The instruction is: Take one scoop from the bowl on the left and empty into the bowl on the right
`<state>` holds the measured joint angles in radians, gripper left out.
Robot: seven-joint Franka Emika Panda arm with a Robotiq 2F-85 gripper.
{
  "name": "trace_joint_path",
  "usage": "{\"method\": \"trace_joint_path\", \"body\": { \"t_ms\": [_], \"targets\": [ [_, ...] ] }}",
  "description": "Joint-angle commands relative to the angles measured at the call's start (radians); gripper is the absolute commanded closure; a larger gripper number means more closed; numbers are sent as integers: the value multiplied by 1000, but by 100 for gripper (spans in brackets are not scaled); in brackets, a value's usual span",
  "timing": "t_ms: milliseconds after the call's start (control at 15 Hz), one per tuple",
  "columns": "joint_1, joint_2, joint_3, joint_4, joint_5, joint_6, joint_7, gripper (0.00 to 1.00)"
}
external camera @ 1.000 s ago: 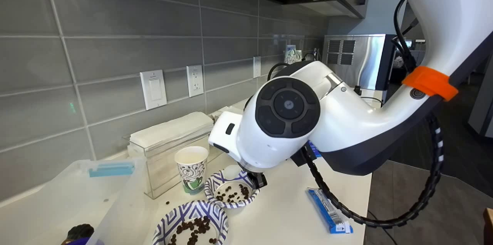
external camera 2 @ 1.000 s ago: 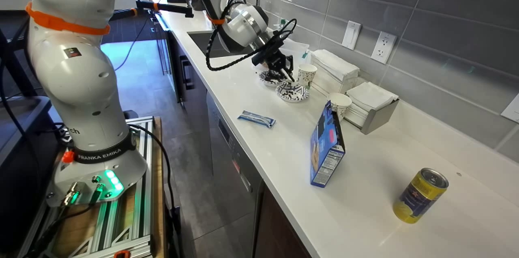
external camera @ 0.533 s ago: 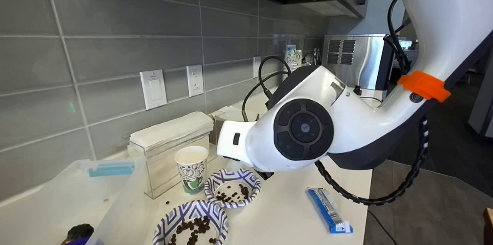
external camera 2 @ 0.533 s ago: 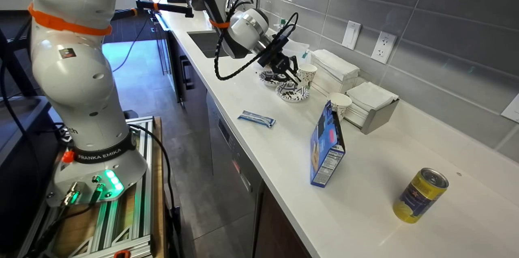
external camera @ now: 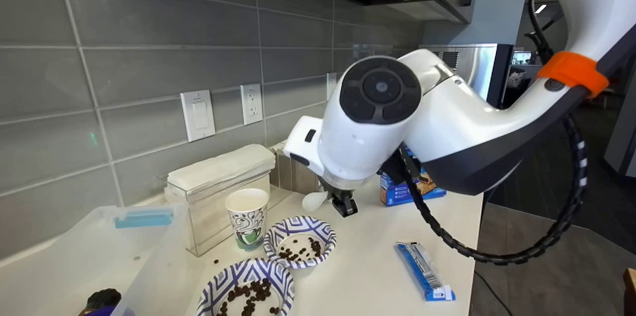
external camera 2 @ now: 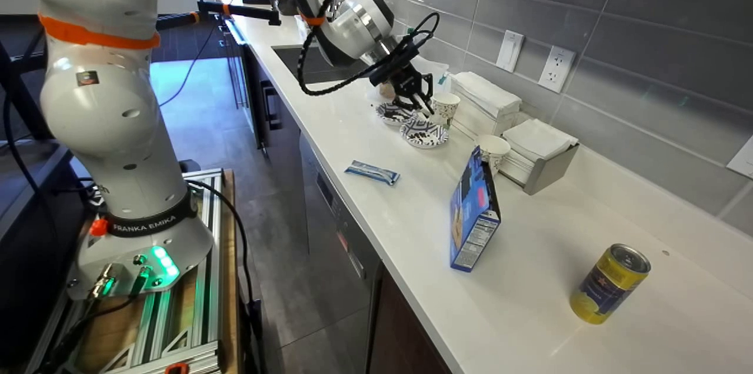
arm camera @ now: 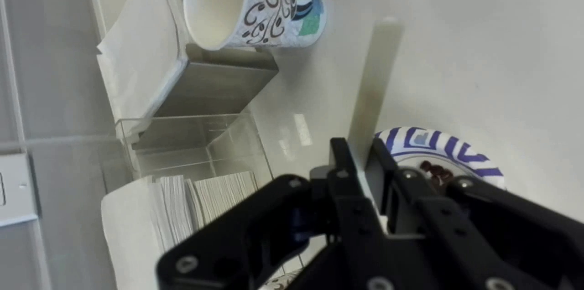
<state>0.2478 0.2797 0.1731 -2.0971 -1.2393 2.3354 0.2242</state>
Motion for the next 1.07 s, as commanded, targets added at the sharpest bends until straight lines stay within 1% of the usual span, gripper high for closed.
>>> {"method": "trace_joint_path", "body": {
  "t_ms": [0,133,333,400,533,733,800,867,1000],
  "targets": [
    [-45,-131,20,-104,185,52,13,97],
    [-55,-190,5,-165,245,87,58,97],
    [-79,-274,-22,-276,286,174,157,97],
    [-88,-298,-32,-316,284,207,201,97],
    [-108,-332,-54,-378,240,272,319,97],
    [-138,-345,-91,-440,164,377,507,97],
    [-117,-312,-75,-380,207,312,399,86],
    [-126,-318,-84,-400,191,339,440,86],
    [-134,-323,-91,-417,182,356,470,86]
  ]
}}
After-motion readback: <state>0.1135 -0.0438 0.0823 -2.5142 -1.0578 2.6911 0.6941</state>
